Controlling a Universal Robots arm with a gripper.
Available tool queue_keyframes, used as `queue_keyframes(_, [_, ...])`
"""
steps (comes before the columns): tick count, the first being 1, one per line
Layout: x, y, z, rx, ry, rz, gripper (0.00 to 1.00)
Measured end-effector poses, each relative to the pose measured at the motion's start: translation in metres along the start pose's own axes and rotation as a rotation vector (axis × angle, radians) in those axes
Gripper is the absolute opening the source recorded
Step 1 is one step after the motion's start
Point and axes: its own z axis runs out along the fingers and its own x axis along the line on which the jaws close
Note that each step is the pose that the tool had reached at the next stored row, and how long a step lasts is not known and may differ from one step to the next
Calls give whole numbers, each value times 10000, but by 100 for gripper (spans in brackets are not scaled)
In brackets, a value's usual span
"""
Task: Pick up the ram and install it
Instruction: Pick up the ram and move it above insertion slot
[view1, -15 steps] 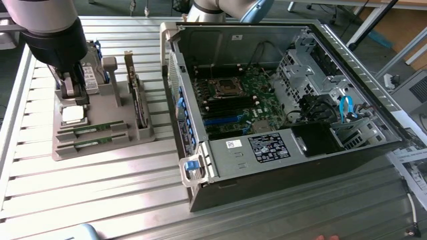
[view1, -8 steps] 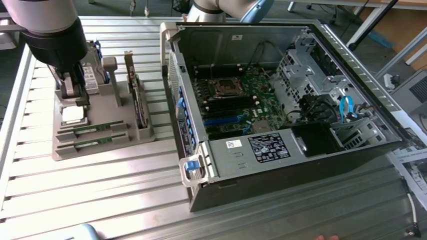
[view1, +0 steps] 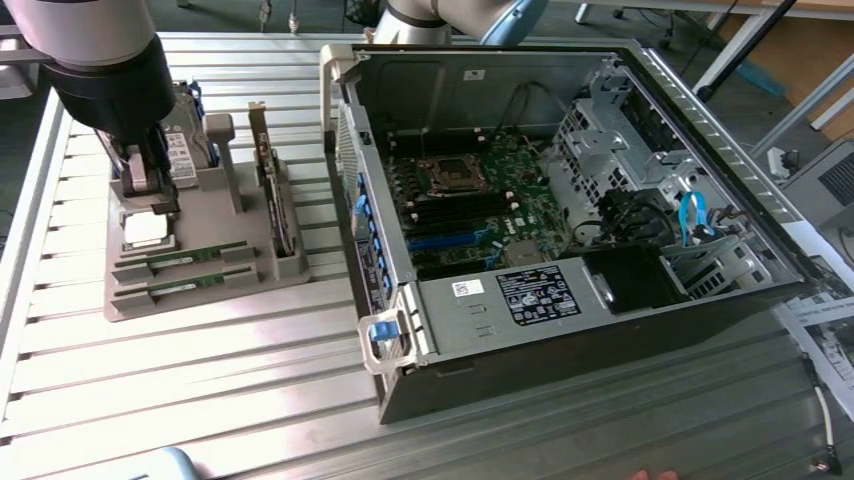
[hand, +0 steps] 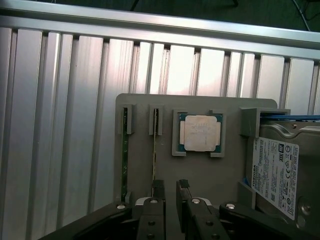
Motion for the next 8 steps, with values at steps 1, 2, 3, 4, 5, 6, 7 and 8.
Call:
queue_keyframes(1, [0,0,0,0,0,0,24])
queue_keyframes(2, [0,0,0,0,0,0,24])
queue_keyframes(3, [3,0,0,0,0,-1,24])
queue_keyframes(4, [8,1,1,2,-1,-1,24])
queue_keyframes(5, [16,2,0,1,0,-1,24])
queue_keyframes(6, [23,3,0,-1,0,0,24])
queue_keyframes(7, [29,3,0,-1,0,0,24])
queue_keyframes(8, [36,4,0,-1,1,0,24])
